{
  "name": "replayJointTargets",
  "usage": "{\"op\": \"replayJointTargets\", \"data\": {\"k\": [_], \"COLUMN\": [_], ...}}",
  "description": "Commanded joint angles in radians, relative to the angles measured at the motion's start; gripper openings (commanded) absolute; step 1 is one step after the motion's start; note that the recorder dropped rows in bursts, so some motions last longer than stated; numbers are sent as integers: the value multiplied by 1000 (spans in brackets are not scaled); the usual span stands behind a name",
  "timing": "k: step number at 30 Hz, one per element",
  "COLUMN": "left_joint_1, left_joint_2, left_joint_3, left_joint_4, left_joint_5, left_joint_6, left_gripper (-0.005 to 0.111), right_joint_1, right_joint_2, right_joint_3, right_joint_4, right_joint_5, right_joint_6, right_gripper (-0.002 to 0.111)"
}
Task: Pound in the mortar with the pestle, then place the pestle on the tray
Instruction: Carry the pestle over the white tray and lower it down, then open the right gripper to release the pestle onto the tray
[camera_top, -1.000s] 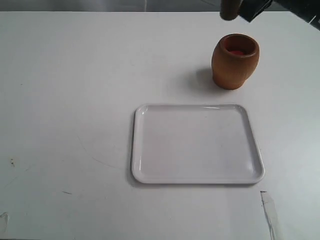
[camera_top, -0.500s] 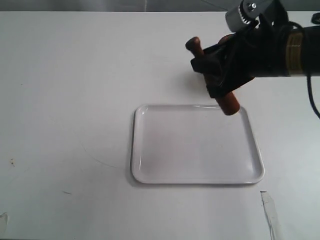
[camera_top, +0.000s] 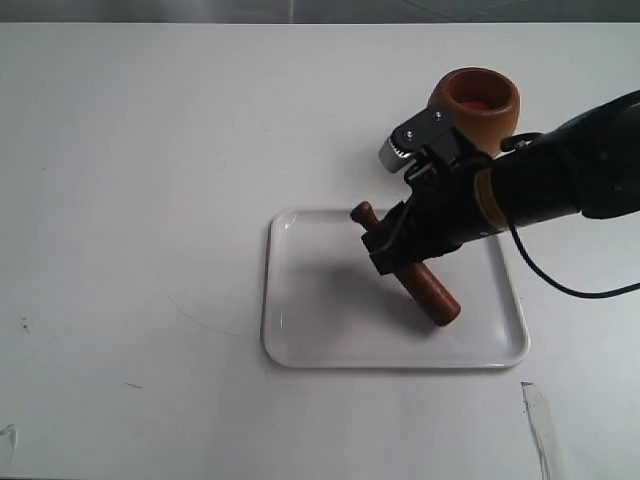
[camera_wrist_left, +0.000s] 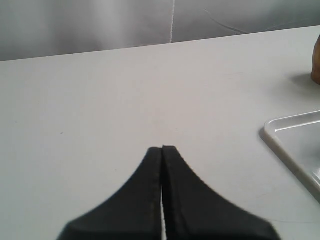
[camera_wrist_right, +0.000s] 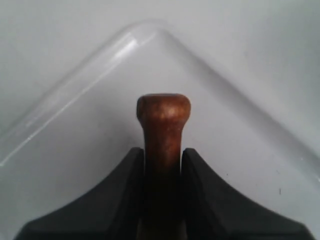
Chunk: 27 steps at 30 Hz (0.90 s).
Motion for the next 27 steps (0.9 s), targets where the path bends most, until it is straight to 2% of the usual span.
{"op": "replayJointTargets", "data": {"k": [1, 9, 15, 18, 24, 27], "left_joint_1": [-8, -8, -8, -8, -8, -8], "left_joint_2": [-1, -1, -1, -1, -1, -1], "left_joint_3": [1, 1, 1, 1, 1, 1], "left_joint_4": [-7, -7, -7, -7, -7, -7], "left_joint_5": [-3, -3, -3, -3, -3, -3], "left_joint_6": [-8, -8, -8, -8, -8, -8], "left_gripper": [0, 0, 0, 0, 0, 0], "right_joint_1": [3, 3, 3, 3, 3, 3], "right_joint_2": [64, 77, 77, 70, -49, -166], "right_joint_3": [2, 2, 2, 2, 2, 2], "right_joint_4": [-3, -3, -3, -3, -3, 8], "right_joint_5": [33, 76, 68, 66, 66, 66], "right_joint_6": [5, 7, 7, 7, 54, 59], "right_gripper": [0, 3, 31, 41, 43, 40]}}
